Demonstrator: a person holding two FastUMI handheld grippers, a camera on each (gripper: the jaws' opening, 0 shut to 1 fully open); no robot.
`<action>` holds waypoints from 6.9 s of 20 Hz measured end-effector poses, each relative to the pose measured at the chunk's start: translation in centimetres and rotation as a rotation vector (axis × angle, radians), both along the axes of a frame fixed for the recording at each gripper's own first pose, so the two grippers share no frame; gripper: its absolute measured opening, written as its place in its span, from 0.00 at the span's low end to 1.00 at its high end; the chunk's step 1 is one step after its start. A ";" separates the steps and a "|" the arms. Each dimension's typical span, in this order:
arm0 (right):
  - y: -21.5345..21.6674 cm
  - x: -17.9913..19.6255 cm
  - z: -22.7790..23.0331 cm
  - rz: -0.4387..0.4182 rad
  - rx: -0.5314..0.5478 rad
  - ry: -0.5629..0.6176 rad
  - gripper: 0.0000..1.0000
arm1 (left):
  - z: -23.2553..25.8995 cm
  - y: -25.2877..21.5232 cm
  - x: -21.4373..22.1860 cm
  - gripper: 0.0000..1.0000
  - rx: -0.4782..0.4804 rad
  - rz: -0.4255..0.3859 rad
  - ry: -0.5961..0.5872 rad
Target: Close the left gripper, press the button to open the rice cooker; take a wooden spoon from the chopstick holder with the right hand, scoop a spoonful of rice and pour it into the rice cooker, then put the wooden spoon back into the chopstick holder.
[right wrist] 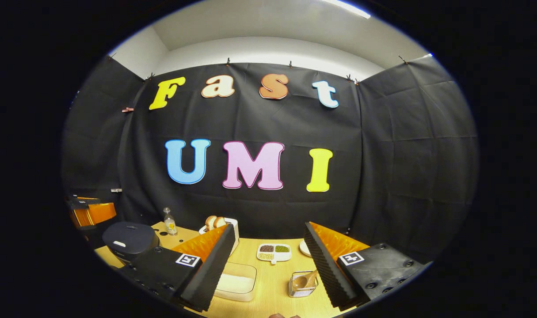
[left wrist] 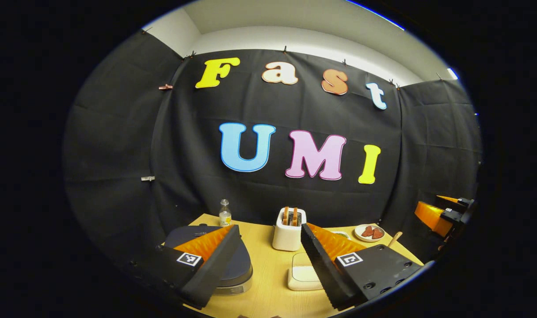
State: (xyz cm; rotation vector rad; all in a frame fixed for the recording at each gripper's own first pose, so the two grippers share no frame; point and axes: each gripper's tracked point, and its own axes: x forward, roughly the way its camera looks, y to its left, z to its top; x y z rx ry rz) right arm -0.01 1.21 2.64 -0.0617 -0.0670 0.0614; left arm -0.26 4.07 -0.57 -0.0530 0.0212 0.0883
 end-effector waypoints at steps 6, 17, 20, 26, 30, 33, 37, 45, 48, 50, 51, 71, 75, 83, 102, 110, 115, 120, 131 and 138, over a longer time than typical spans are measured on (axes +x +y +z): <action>-0.3 0.4 -0.1 0.000 -0.009 0.001 0.98 | 1.0 4.3 0.8 0.95 -0.007 0.065 -0.006; -0.8 -0.2 -1.8 -0.043 -0.035 0.050 0.98 | -1.3 12.5 1.4 0.20 -0.035 0.133 0.093; -0.7 -0.7 -1.8 -0.064 -0.043 0.054 0.98 | -4.4 13.6 1.8 0.08 -0.122 0.114 0.170; -0.3 -2.7 -2.8 -0.116 -0.053 0.076 0.98 | -12.1 13.8 2.6 0.06 -0.240 0.061 0.369; -0.2 -4.7 -4.2 -0.163 -0.054 0.112 0.98 | -14.4 13.6 3.2 0.06 -0.177 0.005 0.417; 0.3 -6.3 -5.3 -0.196 -0.033 0.144 0.98 | -15.4 13.2 3.8 0.06 -0.167 -0.027 0.436; 0.8 -8.0 -6.3 -0.217 -0.037 0.162 0.98 | -17.0 12.5 3.4 0.06 -0.169 -0.070 0.464; 0.7 -8.5 -6.9 -0.233 -0.046 0.181 0.98 | -17.3 12.6 3.2 0.07 -0.169 -0.091 0.456; 0.5 -8.2 -6.8 -0.224 -0.045 0.186 0.98 | -17.5 12.4 3.0 0.07 -0.124 -0.080 0.466; 0.6 -7.7 -6.8 -0.209 -0.047 0.186 0.98 | -18.0 12.5 3.2 0.07 -0.105 -0.071 0.491; 0.6 -7.4 -6.8 -0.198 -0.048 0.184 0.98 | -17.6 12.6 3.0 0.07 -0.106 -0.068 0.486; -10.0 3.0 -8.0 -0.051 -0.029 0.183 0.98 | -1.0 8.5 -0.2 0.23 -0.065 0.268 0.070; -11.9 5.8 -11.0 -0.019 -0.034 0.228 0.98 | -3.2 6.4 -2.3 0.97 -0.062 0.313 0.082; -15.4 10.4 -17.0 -0.021 0.025 0.388 0.98 | -7.7 2.6 -4.3 0.95 -0.024 0.375 0.202; -15.2 19.0 -27.2 0.001 0.191 0.660 0.54 | -13.9 -0.7 -7.9 0.96 -0.085 0.438 0.354; -13.8 18.7 -28.2 -0.008 0.278 0.705 0.16 | -15.1 -1.0 -8.1 0.96 -0.117 0.421 0.380; -13.5 18.0 -24.8 -0.045 0.277 0.622 0.06 | -14.5 0.1 -7.3 0.96 -0.113 0.369 0.372; -14.2 17.0 -18.7 -0.092 0.213 0.496 0.06 | -13.7 2.3 -6.1 0.96 -0.117 0.304 0.343; -4.8 13.2 -9.8 -0.015 0.206 0.349 0.05 | -15.2 6.5 -5.7 0.96 -0.127 0.167 0.311; 3.9 13.4 -11.8 0.066 0.157 0.340 0.06 | -16.5 7.8 -6.3 0.96 -0.126 0.093 0.317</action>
